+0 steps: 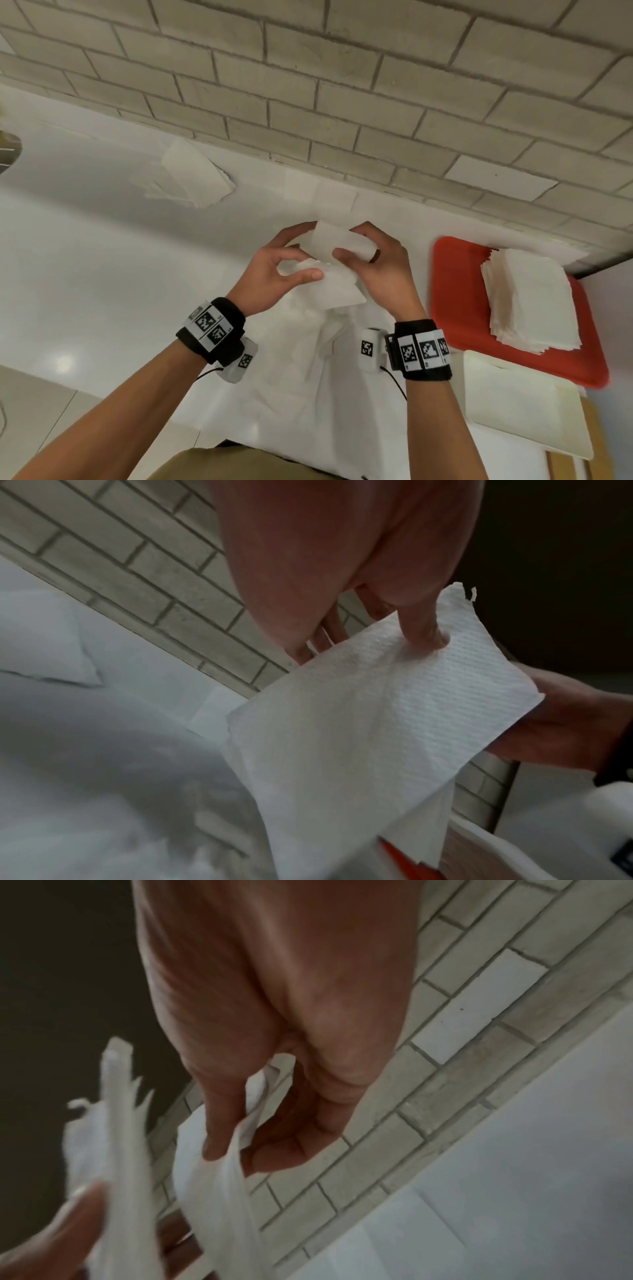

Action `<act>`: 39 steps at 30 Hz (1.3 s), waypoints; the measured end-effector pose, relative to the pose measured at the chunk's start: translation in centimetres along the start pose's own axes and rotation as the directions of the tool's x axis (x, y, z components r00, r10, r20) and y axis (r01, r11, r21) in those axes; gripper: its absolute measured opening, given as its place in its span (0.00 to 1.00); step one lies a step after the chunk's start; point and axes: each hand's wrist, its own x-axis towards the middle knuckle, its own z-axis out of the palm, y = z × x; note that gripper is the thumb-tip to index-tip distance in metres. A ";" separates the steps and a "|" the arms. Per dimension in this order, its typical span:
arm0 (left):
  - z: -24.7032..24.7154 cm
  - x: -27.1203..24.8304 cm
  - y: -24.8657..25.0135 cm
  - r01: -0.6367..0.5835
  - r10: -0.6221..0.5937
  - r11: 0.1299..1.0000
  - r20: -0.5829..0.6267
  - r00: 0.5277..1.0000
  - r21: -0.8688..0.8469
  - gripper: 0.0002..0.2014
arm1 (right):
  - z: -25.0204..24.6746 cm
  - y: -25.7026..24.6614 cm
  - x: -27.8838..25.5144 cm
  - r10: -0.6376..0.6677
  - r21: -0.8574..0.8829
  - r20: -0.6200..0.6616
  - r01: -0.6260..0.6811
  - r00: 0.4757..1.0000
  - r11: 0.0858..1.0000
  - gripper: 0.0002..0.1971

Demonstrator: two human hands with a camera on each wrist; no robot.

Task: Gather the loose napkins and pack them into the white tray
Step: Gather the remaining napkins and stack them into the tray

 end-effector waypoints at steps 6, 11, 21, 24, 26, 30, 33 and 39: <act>3.5 -0.3 2.4 0.106 -0.130 0.950 -0.064 0.989 -0.294 0.09 | -2.2 -0.3 -3.7 -0.133 0.133 -0.012 0.133 0.991 0.982 0.14; 8.1 -1.7 4.6 0.099 -0.130 0.931 -0.067 0.989 -0.350 0.11 | -4.2 0.4 -7.7 -0.149 0.197 -0.119 0.171 0.982 0.965 0.20; 19.6 -4.3 8.5 0.065 -0.135 0.929 -0.170 0.976 -0.364 0.08 | -12.0 2.4 -16.5 -0.066 0.279 -0.346 0.170 0.936 0.945 0.18; 22.8 -5.0 9.4 0.058 -0.133 0.927 -0.179 0.975 -0.370 0.08 | -14.7 3.2 -18.6 -0.063 0.261 -0.349 0.161 0.935 0.952 0.13; 24.7 -5.5 9.9 0.051 -0.128 0.929 -0.190 0.973 -0.367 0.08 | -16.4 3.8 -19.8 -0.050 0.233 -0.338 0.135 0.940 0.963 0.11; 28.3 -6.2 10.5 0.034 -0.093 0.948 -0.172 0.981 -0.317 0.09 | -19.7 3.2 -22.0 -0.087 0.163 -0.342 0.150 0.936 0.975 0.07; 30.6 -6.4 11.1 0.001 -0.034 0.955 -0.105 0.994 -0.296 0.10 | -21.7 2.5 -22.5 -0.091 0.002 -0.350 0.098 0.932 0.995 0.18; 33.0 -6.2 10.6 0.081 -0.056 0.987 0.178 0.982 -0.141 0.12 | -26.2 5.0 -24.3 -0.037 0.083 -0.692 0.131 0.721 0.988 0.12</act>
